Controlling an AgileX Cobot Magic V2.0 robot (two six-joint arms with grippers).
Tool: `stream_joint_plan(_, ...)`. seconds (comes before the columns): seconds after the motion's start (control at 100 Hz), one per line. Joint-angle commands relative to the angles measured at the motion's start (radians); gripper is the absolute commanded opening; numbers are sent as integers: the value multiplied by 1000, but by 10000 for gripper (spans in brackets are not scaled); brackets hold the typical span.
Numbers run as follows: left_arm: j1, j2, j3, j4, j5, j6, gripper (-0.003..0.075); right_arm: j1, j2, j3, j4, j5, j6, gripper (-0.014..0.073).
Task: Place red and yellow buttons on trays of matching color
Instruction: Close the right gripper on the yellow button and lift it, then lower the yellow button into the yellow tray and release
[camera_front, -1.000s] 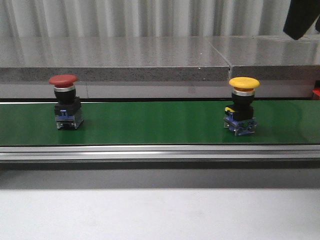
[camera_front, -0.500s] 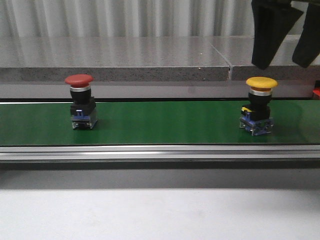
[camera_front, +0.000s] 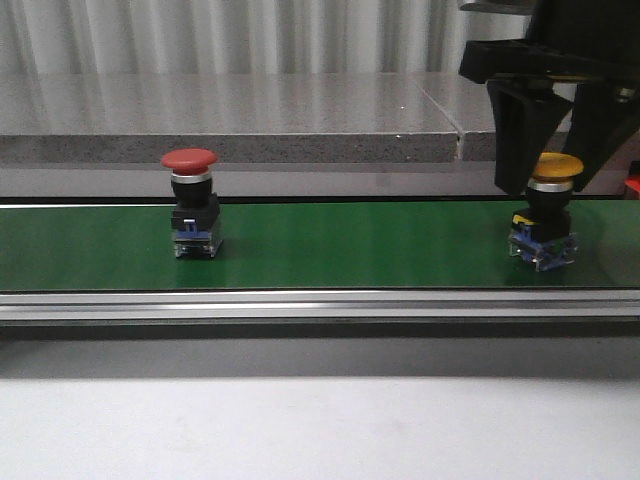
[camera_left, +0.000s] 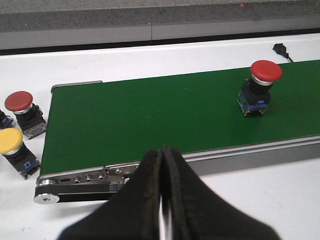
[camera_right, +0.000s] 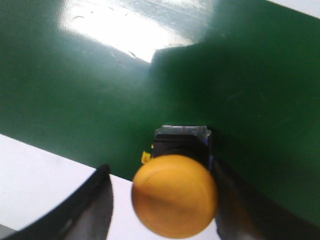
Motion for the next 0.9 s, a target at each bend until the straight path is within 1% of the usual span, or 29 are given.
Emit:
stream_joint_plan(0.0, -7, 5, -26, -19, -69, 2, -21, -10, -35, -30, -4, -9, -16, 275)
stream_joint_plan(0.05, -7, 5, -26, -19, -69, 2, -21, -10, -35, -30, -4, -9, -16, 209)
stream_joint_plan(0.12, -7, 5, -26, -19, -69, 2, -21, -12, -37, -30, -4, -9, -16, 164)
stream_joint_plan(0.25, -7, 5, -26, -19, -69, 2, -21, -16, -57, -30, -4, -16, -9, 148)
stream_joint_plan(0.35, -7, 5, -26, -19, -69, 2, -21, -39, -89, -30, -10, -26, 58, 148)
stream_joint_plan(0.45, -7, 5, -26, -19, -69, 2, -21, -82, -132, -29, -42, -25, 125, 148)
stream_joint_plan(0.53, -7, 5, -26, -19, -69, 2, -21, -130, -162, -29, -77, -21, 162, 148)
stream_joint_plan(0.66, -7, 5, -26, -19, -69, 2, -21, -224, -209, -29, -108, 3, 163, 148)
stream_joint_plan(0.89, -7, 5, -26, -19, -69, 2, -21, -474, -249, -21, -131, 32, 162, 148)
